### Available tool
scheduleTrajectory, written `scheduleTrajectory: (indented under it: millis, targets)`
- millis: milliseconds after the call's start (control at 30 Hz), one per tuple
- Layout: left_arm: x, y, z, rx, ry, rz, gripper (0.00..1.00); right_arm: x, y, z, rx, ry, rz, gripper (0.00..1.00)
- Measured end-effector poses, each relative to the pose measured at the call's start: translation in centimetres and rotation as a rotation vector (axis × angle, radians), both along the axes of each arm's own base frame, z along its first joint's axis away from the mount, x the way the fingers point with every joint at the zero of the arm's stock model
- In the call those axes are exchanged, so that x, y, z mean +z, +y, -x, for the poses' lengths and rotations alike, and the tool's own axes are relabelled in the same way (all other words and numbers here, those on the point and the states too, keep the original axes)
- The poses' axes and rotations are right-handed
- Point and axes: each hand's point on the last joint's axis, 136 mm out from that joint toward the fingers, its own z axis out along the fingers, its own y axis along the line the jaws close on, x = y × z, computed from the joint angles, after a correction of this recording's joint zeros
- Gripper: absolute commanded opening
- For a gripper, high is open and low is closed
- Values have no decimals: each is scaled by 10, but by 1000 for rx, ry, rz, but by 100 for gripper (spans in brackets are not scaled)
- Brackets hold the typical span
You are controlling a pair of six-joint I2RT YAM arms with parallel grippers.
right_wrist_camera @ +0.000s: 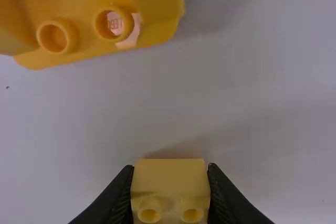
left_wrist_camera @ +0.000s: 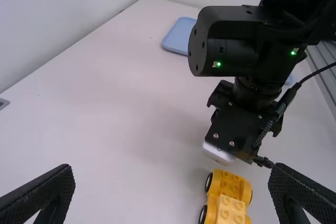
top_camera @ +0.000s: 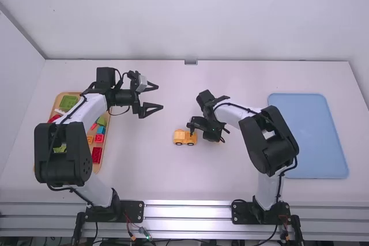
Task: Assemble lego blocks to make yellow taxi
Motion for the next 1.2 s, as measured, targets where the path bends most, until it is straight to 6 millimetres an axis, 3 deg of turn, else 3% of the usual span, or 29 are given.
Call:
scheduleTrajectory:
  millis: [33,100,233,533,667,867,1200]
  targets:
    - [-1,0,1,-3,2,-1,99,0,0,0,0,-1,1,28]
    - [-3,-1,5,-13,7,-6,99,0,-1,-1,-8,-6,5,49]
    - [-8,-2,16,-46,-2,-18,99,0,0,-6,-19,-14,-19,99]
    - [-12,-11,24,-124,-162,-59,99,9,1,-15,-52,-28,-185,98]
    - [-28,-24,33,-173,-245,-70,99,16,2,-20,-45,-114,-311,99]
    - [-52,-45,53,-235,-359,-41,99,16,-4,-2,2,-149,-548,99]
    - [-56,-48,56,-194,-342,17,99,20,-27,2,-17,-257,-823,100]
